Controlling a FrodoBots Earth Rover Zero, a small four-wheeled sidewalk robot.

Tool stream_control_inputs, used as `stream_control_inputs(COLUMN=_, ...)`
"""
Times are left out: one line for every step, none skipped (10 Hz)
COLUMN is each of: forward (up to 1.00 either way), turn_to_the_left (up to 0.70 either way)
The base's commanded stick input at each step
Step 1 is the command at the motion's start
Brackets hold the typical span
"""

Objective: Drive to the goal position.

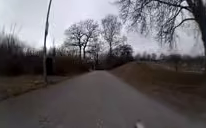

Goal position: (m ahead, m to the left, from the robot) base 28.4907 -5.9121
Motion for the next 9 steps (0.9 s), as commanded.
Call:
stream_control_inputs(forward=1.0, turn_to_the_left=0.0)
stream_control_inputs(forward=1.0, turn_to_the_left=0.0)
stream_control_inputs(forward=1.0, turn_to_the_left=0.0)
stream_control_inputs(forward=1.0, turn_to_the_left=0.0)
stream_control_inputs(forward=1.0, turn_to_the_left=0.0)
stream_control_inputs(forward=1.0, turn_to_the_left=-0.03)
stream_control_inputs(forward=1.0, turn_to_the_left=-0.33)
stream_control_inputs(forward=1.0, turn_to_the_left=-0.4)
stream_control_inputs(forward=1.0, turn_to_the_left=-0.4)
